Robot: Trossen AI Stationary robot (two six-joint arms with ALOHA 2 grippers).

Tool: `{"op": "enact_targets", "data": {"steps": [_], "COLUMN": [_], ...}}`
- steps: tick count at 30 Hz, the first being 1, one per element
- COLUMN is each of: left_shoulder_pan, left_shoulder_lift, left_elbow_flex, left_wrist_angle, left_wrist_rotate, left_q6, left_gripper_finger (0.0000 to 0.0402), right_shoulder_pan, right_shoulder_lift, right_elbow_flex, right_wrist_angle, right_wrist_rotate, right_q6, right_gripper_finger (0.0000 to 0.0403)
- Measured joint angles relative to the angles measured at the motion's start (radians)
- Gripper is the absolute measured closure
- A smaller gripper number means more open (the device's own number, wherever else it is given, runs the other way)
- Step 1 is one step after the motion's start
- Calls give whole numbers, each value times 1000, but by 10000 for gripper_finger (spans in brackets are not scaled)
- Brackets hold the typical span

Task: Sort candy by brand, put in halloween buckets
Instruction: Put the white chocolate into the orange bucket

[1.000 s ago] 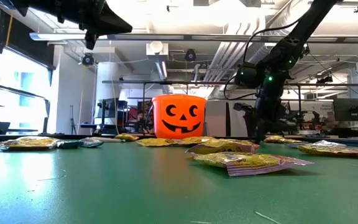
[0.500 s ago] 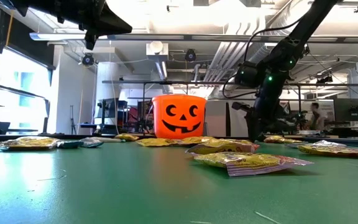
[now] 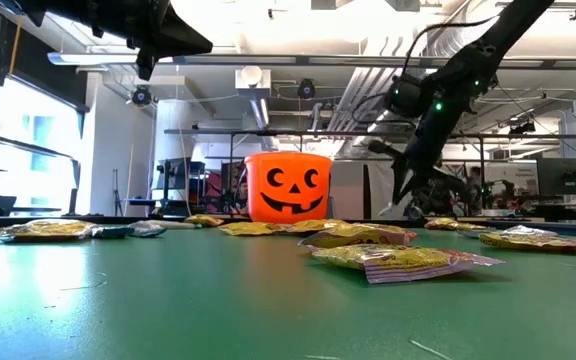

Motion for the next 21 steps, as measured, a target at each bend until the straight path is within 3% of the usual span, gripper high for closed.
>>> {"op": "enact_targets", "data": {"steps": [7, 15, 21], "left_shoulder_pan": [0, 0, 0], "left_shoulder_lift": [0, 0, 0], "left_elbow_flex": [0, 0, 0], "left_wrist_angle": [0, 0, 0], "left_wrist_rotate": [0, 0, 0], "left_q6": [0, -1, -2], "left_gripper_finger": [402, 401, 402], "right_shoulder_pan": [3, 62, 149], "right_shoulder_lift": [-93, -202, -170], "right_elbow_flex": [2, 4, 150], "right_wrist_angle": [88, 262, 254], "right_wrist_rotate": [-31, -41, 6], "right_q6": [-148, -181, -235], "right_gripper_finger": [402, 402, 403]}}
